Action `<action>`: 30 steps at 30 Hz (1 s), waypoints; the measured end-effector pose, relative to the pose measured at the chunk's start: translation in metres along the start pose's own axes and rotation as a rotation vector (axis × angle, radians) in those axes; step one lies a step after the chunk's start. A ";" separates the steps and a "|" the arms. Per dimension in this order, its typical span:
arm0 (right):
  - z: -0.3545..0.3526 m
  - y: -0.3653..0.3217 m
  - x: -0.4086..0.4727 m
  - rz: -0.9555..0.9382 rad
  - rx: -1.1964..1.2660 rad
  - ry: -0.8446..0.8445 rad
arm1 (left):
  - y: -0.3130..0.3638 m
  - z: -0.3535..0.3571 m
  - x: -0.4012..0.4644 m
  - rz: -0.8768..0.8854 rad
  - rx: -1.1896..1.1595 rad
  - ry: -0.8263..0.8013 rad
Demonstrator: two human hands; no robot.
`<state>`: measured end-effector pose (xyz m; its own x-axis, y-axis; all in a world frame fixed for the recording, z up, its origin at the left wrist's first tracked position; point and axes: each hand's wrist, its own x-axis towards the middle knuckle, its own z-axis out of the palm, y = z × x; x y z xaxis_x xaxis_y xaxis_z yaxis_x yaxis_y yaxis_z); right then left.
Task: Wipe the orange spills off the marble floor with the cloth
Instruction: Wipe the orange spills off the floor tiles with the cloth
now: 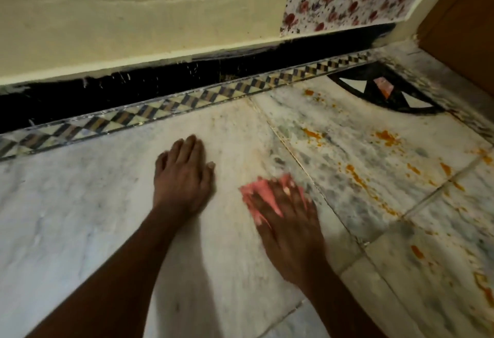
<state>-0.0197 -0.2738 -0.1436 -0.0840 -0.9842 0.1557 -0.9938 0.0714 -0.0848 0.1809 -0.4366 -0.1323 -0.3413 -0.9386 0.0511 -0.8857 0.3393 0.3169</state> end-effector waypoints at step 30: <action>0.000 0.006 0.175 -0.051 0.073 -0.150 | 0.007 -0.008 0.022 -0.095 0.022 0.043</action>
<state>-0.0401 -0.4456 -0.1164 -0.0165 -0.9998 0.0132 -0.9882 0.0143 -0.1522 0.1694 -0.4556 -0.1210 -0.2424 -0.9682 0.0625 -0.9201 0.2498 0.3017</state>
